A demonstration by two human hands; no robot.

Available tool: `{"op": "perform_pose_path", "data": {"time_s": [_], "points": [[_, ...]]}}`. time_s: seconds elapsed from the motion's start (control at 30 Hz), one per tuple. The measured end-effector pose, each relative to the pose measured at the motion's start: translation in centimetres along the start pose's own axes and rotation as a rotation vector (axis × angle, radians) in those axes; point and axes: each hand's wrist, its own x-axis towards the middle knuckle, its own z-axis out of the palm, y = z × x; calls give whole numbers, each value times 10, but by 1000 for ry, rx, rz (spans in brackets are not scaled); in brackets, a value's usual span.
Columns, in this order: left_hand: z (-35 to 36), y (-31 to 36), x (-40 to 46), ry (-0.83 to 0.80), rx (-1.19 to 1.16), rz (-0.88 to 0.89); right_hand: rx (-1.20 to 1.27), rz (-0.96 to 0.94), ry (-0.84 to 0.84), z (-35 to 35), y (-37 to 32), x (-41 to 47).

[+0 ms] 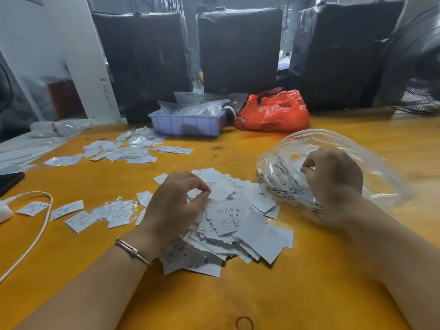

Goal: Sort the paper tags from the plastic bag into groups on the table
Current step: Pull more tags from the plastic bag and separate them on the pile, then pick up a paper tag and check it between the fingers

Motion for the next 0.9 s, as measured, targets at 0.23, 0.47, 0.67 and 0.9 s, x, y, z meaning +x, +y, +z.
{"op": "perform_pose_path", "data": {"time_s": [0.23,0.47,0.67,0.9], "points": [[1,-1,0,-3,-12,-15,351,2,243,-1,-2,1],[-1,1,0,-19,-9,-26,855,41,151,-5,-12,-4],[-5,12,0,12,-235,-72,1282,181,-187,-16,-43,-24],[-13,24,0,-309,-629,-171,1564,87,-628,-19,-79,-50]]}}
